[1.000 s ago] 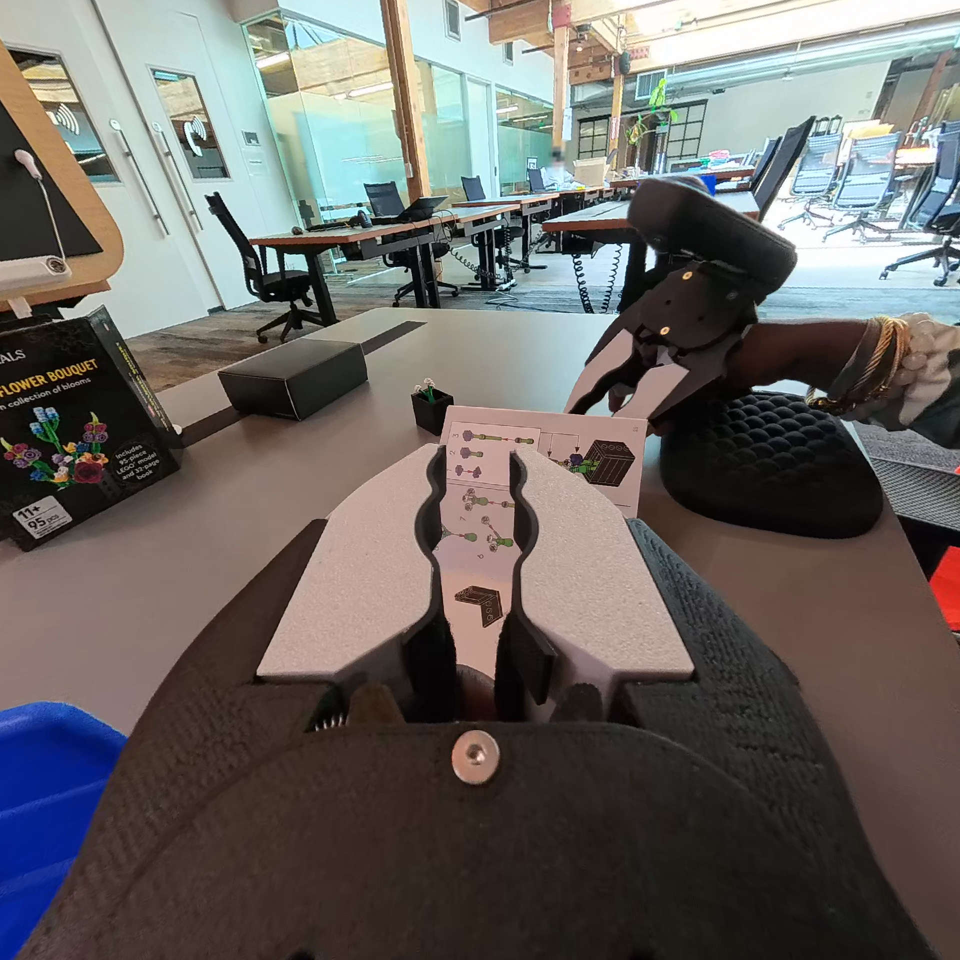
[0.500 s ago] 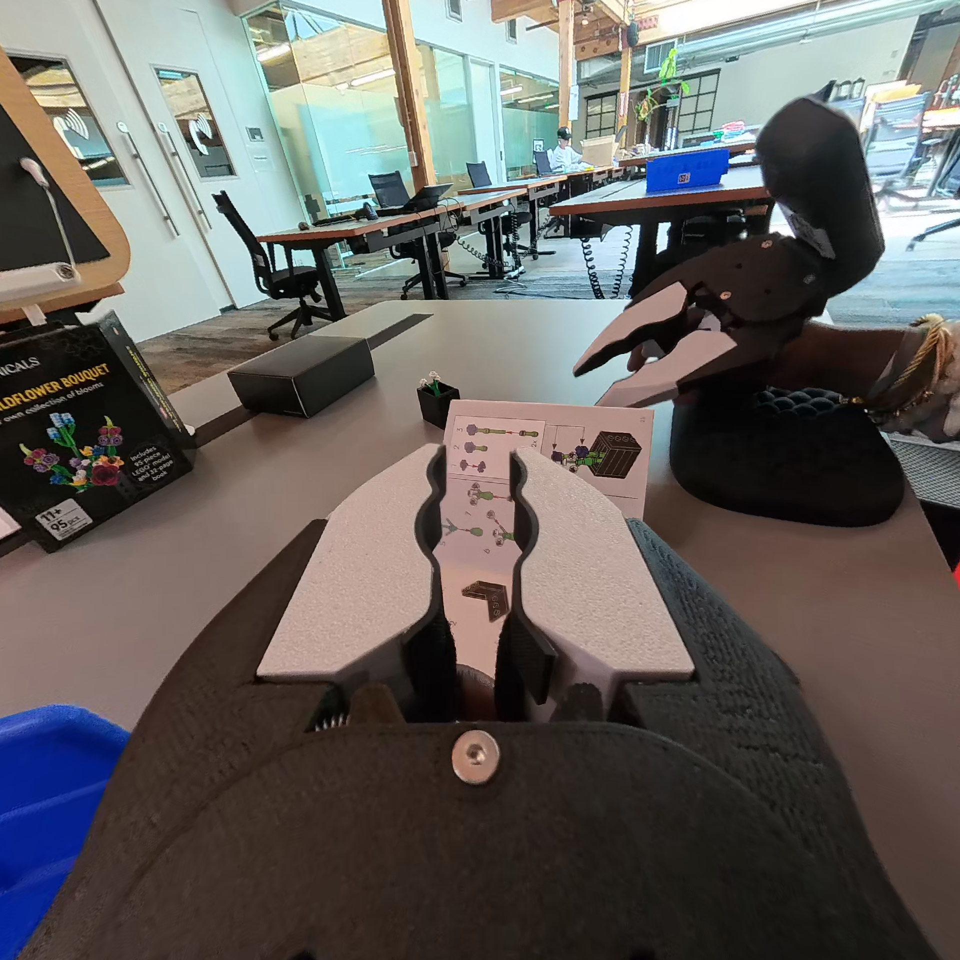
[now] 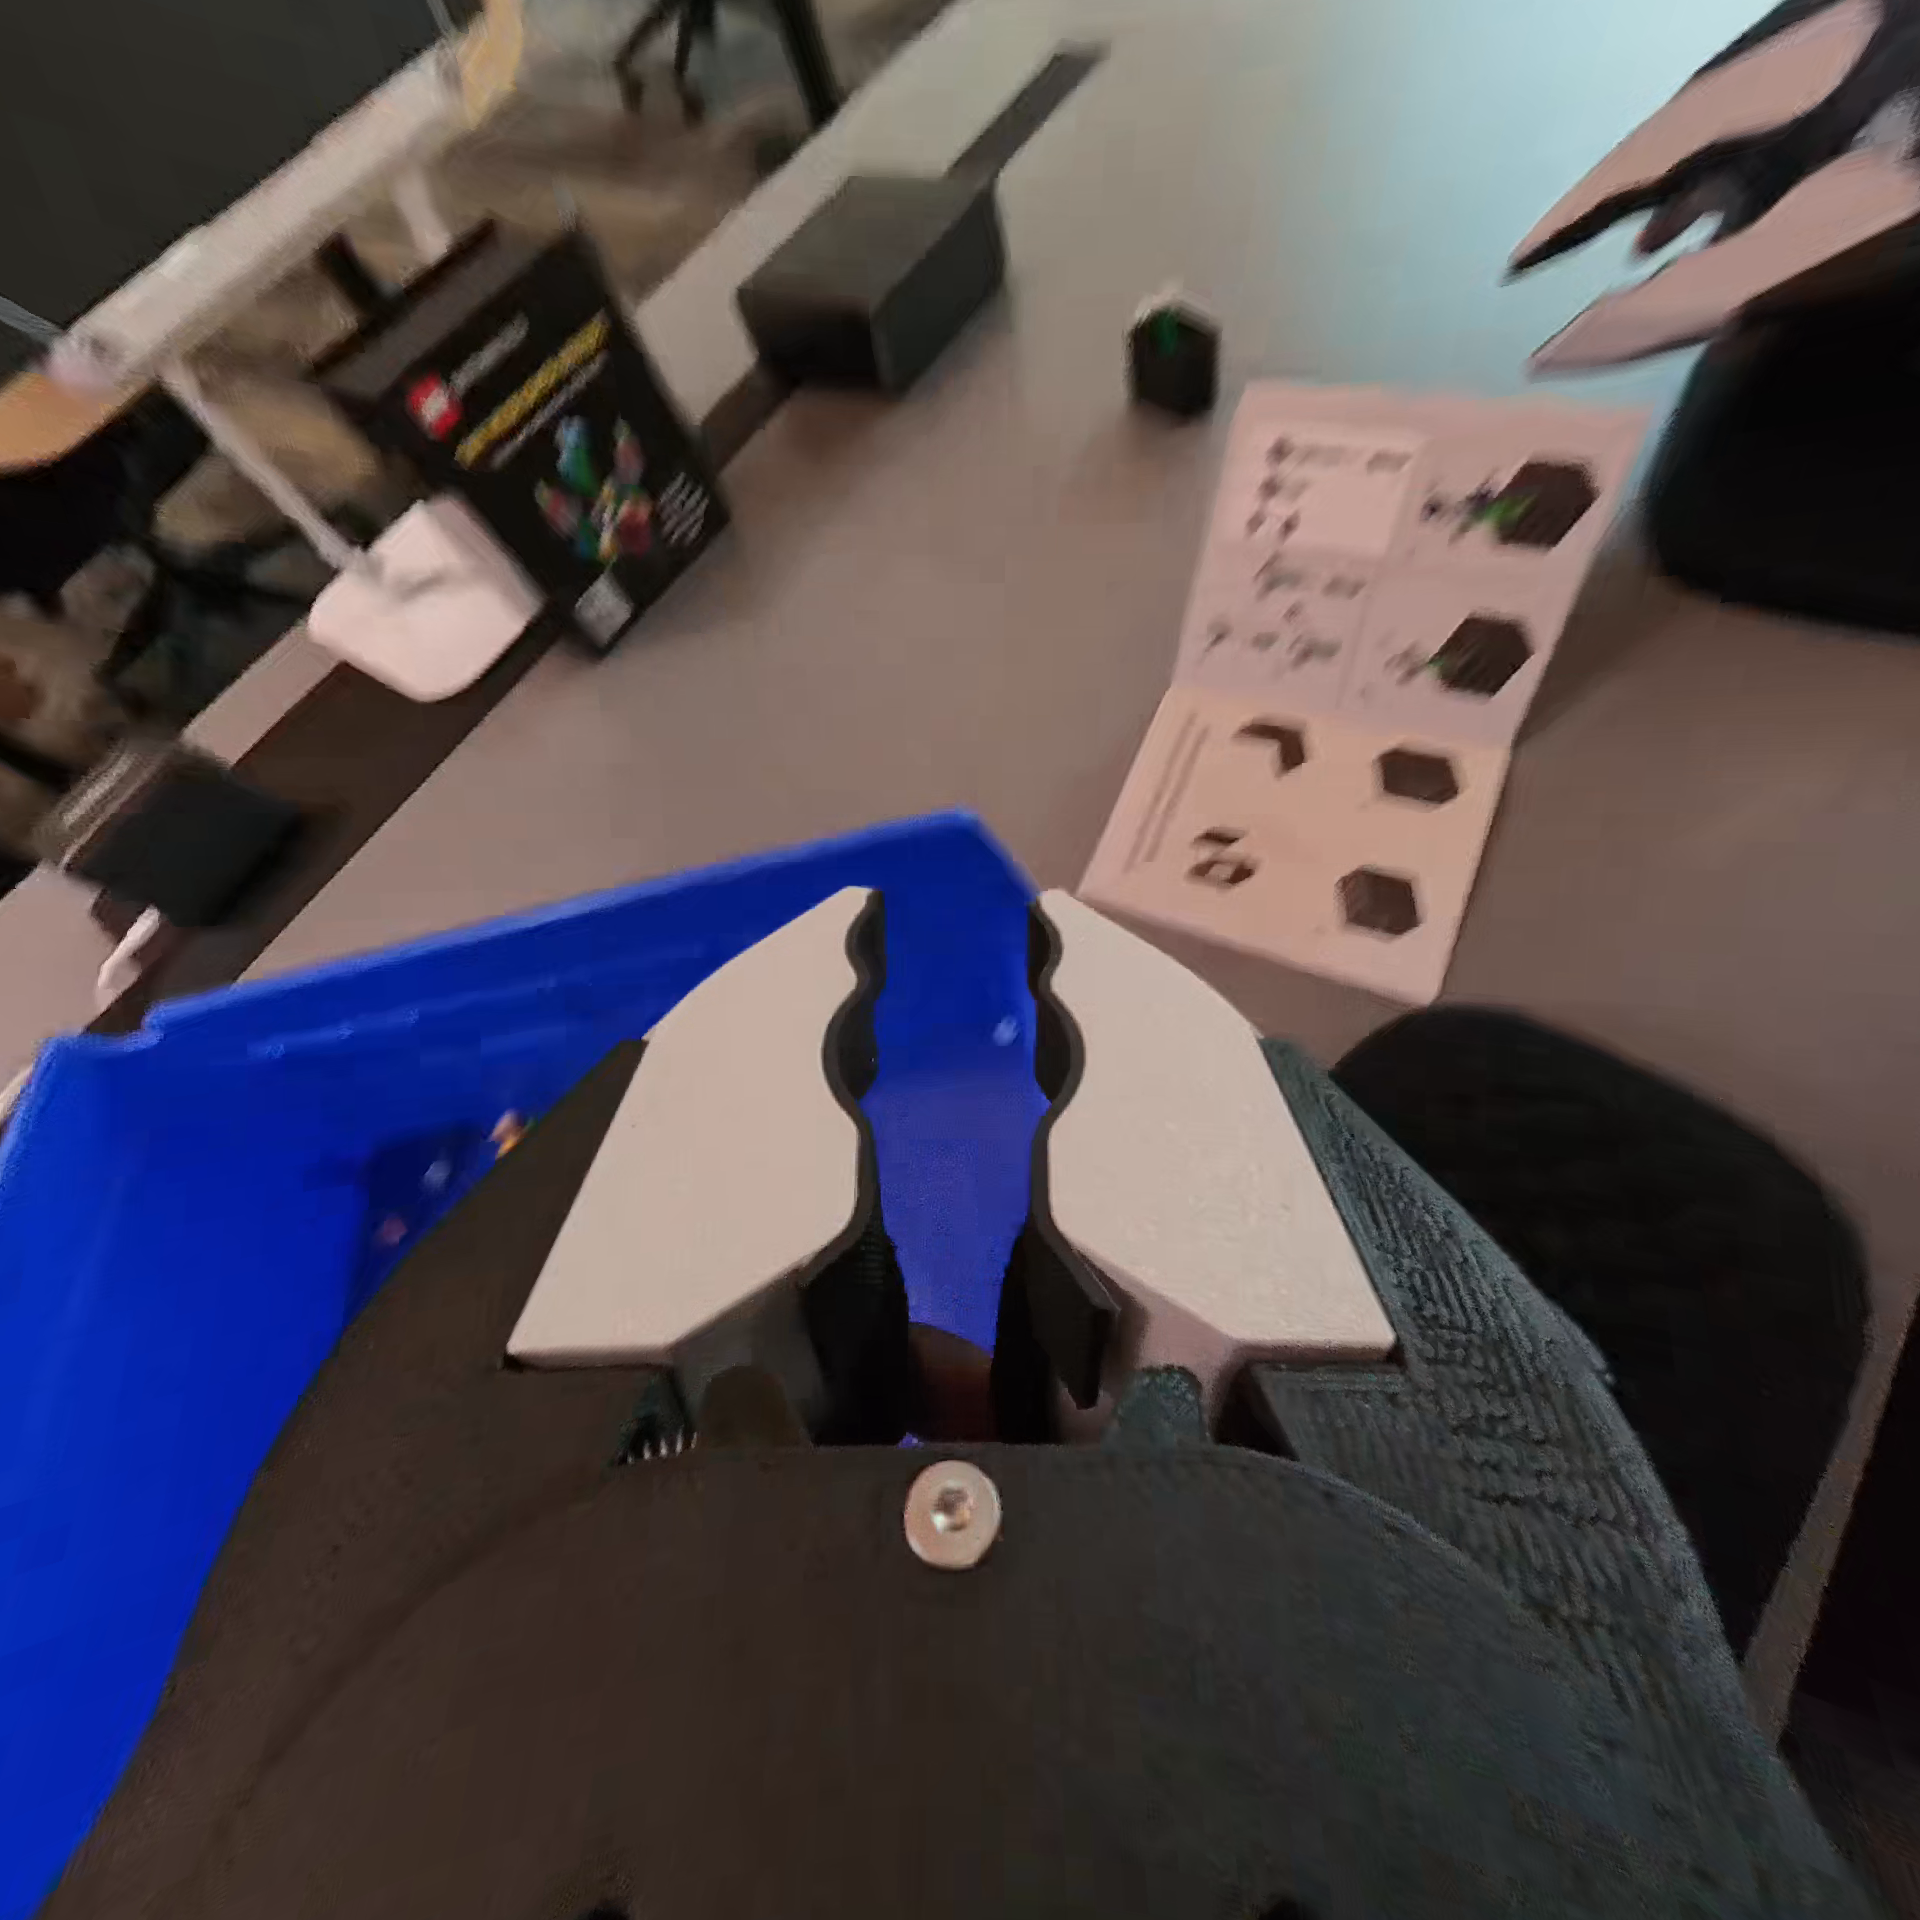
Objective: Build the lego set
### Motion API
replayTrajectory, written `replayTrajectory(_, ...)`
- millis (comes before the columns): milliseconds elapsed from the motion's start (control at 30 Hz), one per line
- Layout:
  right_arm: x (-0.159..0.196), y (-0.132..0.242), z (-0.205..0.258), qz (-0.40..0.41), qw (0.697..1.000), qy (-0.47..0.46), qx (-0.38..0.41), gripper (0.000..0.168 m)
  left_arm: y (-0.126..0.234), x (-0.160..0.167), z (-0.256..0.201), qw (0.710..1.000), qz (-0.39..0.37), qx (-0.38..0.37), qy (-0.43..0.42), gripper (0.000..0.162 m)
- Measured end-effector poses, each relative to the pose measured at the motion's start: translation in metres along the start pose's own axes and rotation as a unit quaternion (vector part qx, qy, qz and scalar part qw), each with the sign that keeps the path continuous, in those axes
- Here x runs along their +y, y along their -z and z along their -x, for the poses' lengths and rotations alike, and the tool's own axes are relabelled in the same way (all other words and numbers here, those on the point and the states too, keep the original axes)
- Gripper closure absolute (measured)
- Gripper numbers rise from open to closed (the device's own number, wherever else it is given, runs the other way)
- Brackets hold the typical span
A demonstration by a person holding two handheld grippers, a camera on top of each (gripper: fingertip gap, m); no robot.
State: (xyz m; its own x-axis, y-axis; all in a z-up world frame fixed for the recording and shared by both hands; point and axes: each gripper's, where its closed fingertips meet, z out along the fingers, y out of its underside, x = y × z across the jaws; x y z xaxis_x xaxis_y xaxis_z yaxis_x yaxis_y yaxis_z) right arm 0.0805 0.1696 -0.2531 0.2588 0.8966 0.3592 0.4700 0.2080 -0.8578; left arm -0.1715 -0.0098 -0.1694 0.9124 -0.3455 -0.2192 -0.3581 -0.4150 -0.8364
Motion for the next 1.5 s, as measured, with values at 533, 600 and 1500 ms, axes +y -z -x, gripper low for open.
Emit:
replayTrajectory(533,0.001,0.0,0.001,-0.002,1.0,-0.015,-0.015,0.135,0.0,0.075,0.069,0.981,0.19,0.032,0.003,0.13)
replayTrajectory(600,0.001,0.0,0.001,-0.002,1.0,-0.015,-0.015,0.135,0.003,0.085,0.076,0.976,0.212,0.034,0.017,0.133)
replayTrajectory(1500,0.005,-0.003,0.002,0.015,1.0,-0.007,-0.014,0.135,-0.021,0.178,0.107,0.895,0.416,0.134,-0.089,0.158)
